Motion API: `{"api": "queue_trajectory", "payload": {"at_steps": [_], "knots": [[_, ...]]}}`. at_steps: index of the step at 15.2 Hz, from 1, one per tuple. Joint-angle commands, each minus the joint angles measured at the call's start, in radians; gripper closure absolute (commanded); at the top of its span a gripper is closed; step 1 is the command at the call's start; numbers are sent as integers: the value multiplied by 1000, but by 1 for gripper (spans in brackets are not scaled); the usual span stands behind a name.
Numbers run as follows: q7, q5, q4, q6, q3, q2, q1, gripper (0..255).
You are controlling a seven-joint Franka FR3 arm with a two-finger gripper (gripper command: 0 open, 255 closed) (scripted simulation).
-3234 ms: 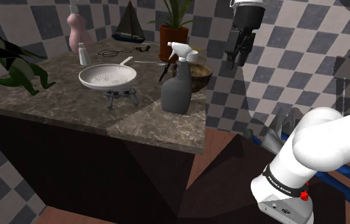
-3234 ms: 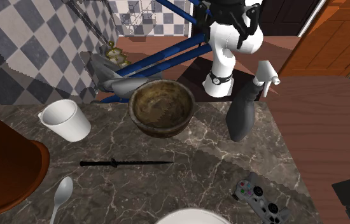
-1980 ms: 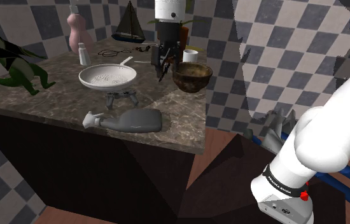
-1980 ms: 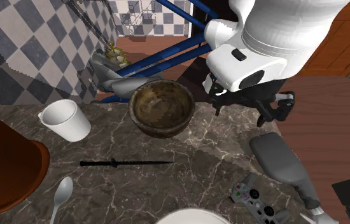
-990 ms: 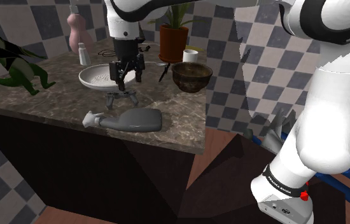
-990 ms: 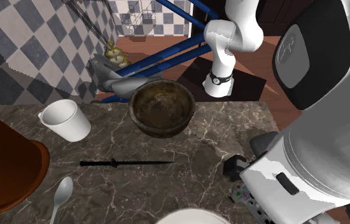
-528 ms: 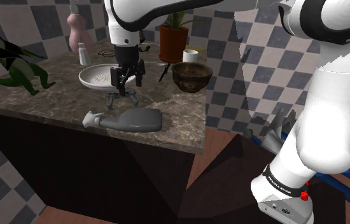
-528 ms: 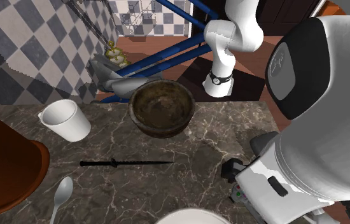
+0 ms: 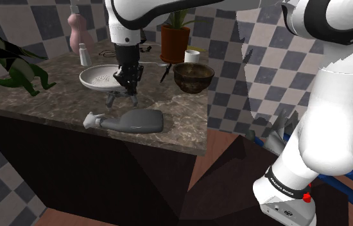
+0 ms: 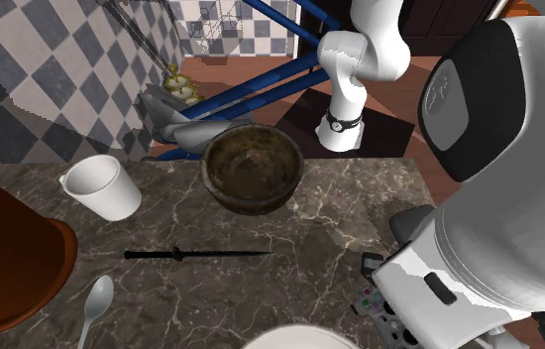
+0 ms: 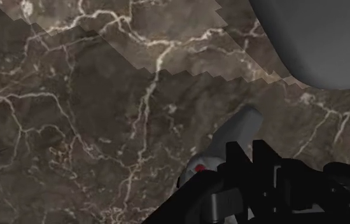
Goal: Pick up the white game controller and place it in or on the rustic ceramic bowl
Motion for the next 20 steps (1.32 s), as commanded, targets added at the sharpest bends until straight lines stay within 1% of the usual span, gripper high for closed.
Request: {"api": "queue_trajectory", "payload": {"at_steps": [1, 5, 6, 8, 10, 11, 18, 20], "knots": [[1, -1, -3, 0, -2, 5, -1, 255], [-3, 1, 1, -3, -1, 0, -1, 255], [-3, 1, 1, -3, -1, 0, -1, 0], [-257, 20, 125, -36, 22, 89, -28, 0], [-493, 27, 285, -99, 56, 199, -43, 0], [-530, 26, 316, -113, 64, 220, -45, 0], [-531, 27, 205, -8, 65, 214, -48, 0], [-531, 27, 205, -8, 65, 214, -48, 0]]}}
